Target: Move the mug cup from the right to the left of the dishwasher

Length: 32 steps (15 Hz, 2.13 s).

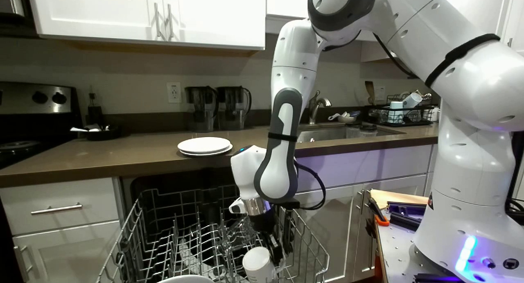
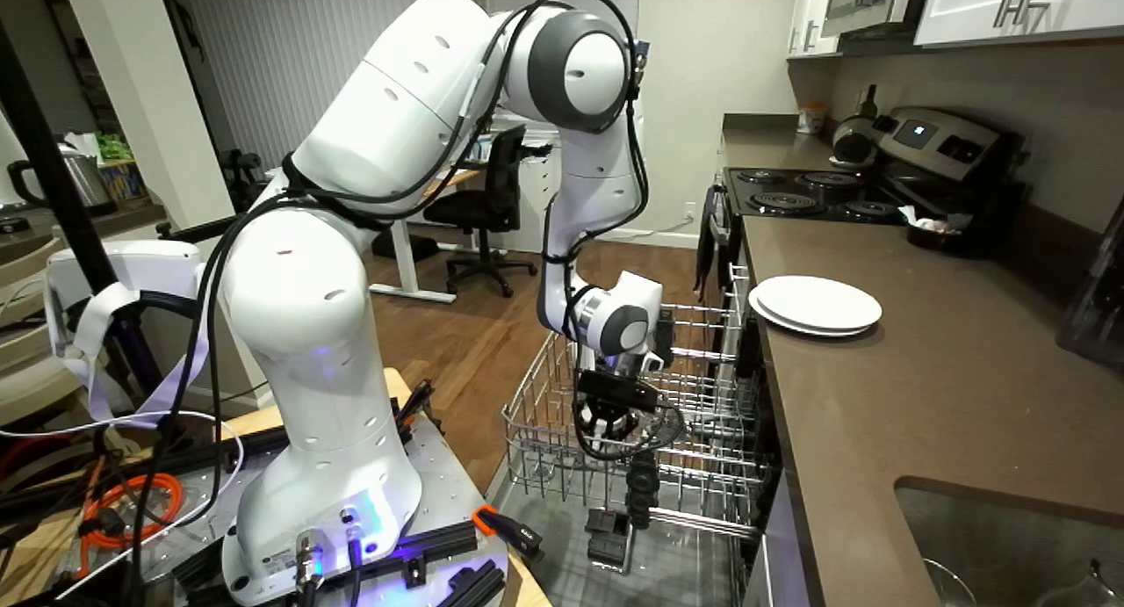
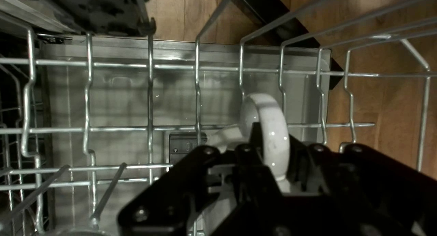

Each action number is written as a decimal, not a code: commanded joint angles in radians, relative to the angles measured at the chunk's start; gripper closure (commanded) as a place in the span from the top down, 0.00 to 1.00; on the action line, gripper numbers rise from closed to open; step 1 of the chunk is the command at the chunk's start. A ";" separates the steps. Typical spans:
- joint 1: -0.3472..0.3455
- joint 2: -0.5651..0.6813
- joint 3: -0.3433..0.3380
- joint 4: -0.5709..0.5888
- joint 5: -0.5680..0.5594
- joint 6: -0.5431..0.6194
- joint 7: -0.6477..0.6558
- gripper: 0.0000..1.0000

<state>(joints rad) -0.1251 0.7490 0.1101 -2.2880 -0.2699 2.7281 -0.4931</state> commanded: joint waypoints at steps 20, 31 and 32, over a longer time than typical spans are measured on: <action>0.040 -0.145 0.016 -0.041 0.030 -0.168 0.030 0.09; 0.109 -0.345 0.040 -0.075 0.044 -0.338 0.061 0.09; 0.112 -0.364 0.045 -0.075 0.052 -0.351 0.059 0.09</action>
<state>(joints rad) -0.0304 0.4825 0.1427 -2.3245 -0.2541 2.4288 -0.4454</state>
